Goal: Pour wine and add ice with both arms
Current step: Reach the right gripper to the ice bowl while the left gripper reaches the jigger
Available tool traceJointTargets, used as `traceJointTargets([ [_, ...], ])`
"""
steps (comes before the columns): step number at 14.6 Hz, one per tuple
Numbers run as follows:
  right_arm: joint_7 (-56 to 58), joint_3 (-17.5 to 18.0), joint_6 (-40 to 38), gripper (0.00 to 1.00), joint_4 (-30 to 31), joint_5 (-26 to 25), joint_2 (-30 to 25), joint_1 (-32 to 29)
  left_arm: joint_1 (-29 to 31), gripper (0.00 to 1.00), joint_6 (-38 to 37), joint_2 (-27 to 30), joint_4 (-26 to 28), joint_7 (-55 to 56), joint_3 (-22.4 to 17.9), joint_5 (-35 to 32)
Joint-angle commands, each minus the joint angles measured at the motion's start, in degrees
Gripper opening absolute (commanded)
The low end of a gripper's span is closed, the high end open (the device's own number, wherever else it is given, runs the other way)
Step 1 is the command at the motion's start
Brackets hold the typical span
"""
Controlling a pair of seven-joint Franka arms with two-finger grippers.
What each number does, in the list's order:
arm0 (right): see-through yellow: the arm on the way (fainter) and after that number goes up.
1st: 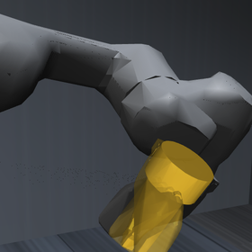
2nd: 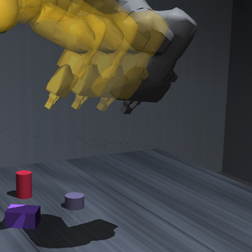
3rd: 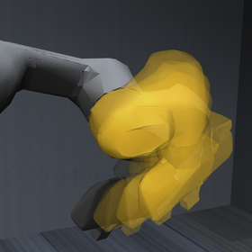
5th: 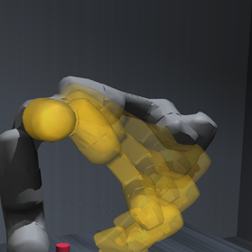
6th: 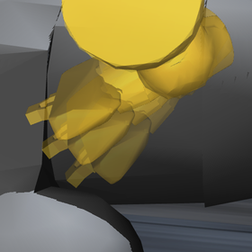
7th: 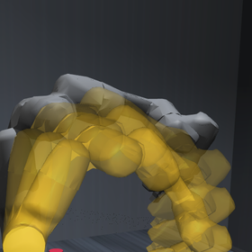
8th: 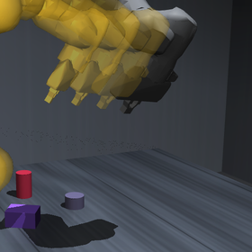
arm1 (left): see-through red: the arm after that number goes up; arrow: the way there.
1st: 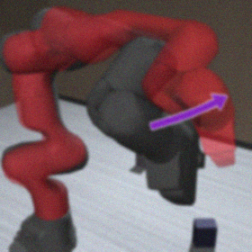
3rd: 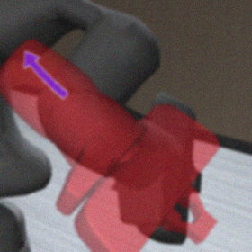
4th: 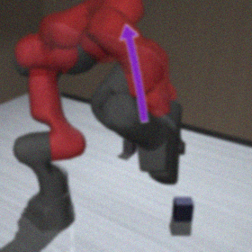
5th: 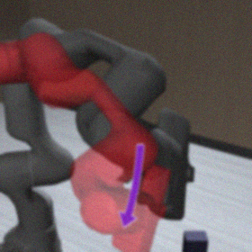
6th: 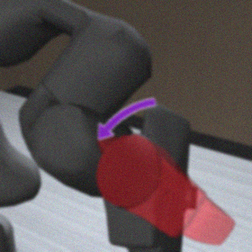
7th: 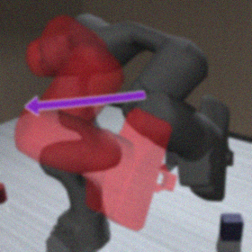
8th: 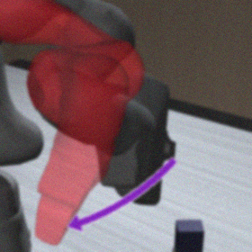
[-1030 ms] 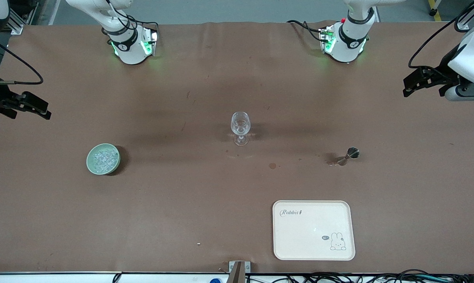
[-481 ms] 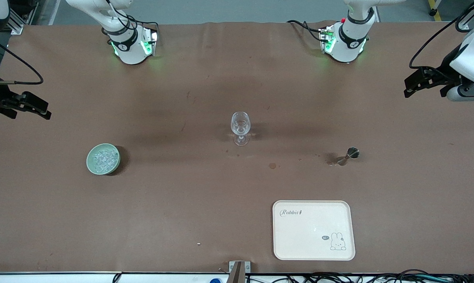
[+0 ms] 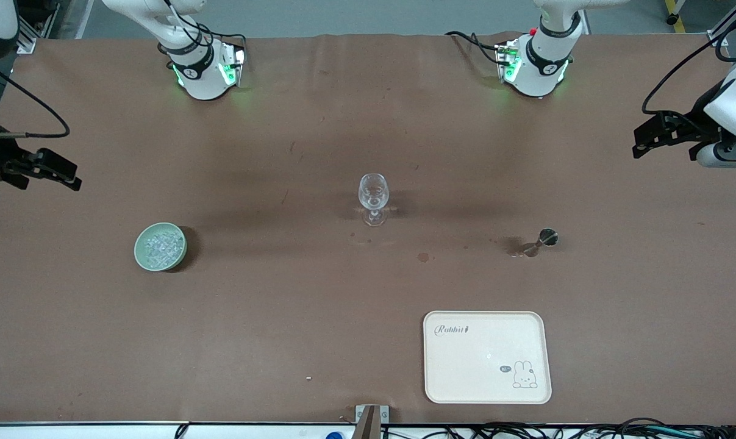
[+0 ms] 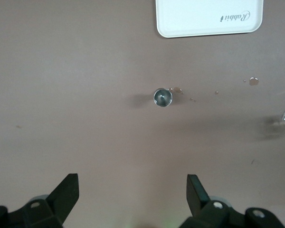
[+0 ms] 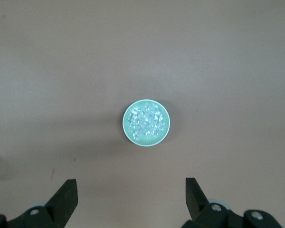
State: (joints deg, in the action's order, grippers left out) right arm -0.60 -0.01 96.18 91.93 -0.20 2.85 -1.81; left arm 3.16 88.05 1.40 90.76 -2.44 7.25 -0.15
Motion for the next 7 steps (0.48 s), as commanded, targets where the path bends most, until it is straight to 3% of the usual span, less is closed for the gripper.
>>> traceJointTargets([
  [1,-0.28,0.01,3.92,1.00,1.06,0.81,3.03,-0.39,1.05,1.00,-1.57,-2.45,-2.78,-2.75,0.14,0.94],
  [7,-0.63,0.01,13.31,0.97,3.77,0.73,9.63,-0.56,3.06,1.00,1.59,-7.28,-2.43,-8.61,0.14,4.00],
])
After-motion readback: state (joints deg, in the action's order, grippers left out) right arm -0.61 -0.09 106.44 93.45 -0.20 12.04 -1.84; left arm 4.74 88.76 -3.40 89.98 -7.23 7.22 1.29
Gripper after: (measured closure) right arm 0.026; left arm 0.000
